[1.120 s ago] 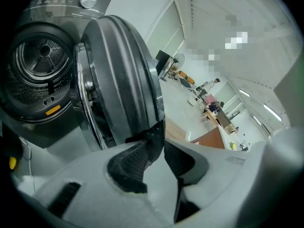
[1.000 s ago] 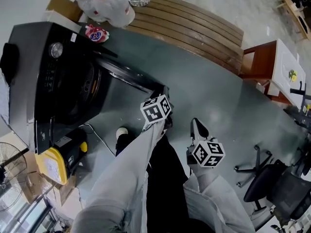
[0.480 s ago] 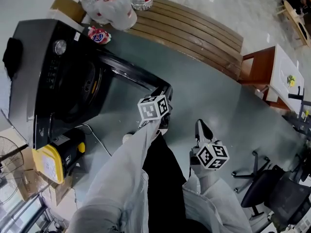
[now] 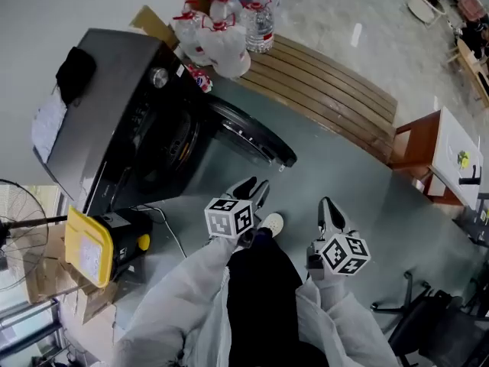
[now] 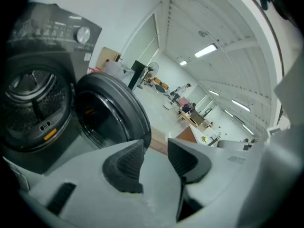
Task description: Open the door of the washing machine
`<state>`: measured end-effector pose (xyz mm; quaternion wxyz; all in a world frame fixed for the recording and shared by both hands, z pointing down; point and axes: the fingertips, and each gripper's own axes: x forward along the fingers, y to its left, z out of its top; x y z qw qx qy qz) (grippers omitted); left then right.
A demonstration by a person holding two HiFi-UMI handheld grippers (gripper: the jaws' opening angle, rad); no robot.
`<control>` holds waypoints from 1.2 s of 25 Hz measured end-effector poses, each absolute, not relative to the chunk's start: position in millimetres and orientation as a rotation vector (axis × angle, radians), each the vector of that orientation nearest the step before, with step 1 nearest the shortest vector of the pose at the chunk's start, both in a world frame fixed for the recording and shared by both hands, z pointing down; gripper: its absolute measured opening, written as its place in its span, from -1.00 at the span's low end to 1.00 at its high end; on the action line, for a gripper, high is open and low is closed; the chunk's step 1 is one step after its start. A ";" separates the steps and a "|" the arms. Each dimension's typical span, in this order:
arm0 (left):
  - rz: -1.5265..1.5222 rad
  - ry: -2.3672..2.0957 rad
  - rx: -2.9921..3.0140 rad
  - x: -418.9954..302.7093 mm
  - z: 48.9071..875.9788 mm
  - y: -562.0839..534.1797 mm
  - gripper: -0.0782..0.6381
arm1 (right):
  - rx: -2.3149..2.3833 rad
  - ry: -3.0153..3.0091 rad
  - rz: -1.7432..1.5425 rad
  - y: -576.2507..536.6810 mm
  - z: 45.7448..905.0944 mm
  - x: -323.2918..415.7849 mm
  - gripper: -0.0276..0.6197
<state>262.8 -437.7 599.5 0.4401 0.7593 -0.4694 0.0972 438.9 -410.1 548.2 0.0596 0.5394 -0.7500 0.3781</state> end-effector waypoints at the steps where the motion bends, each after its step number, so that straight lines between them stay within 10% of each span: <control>1: 0.235 -1.190 1.910 248.7 584.0 -430.2 -0.36 | 1.611 -2.300 1.134 -407.4 537.6 428.6 -0.88; 30: 0.224 -1.721 2.233 85.4 392.4 -191.9 -0.78 | 1.279 -2.654 0.489 -226.7 357.6 285.2 -0.88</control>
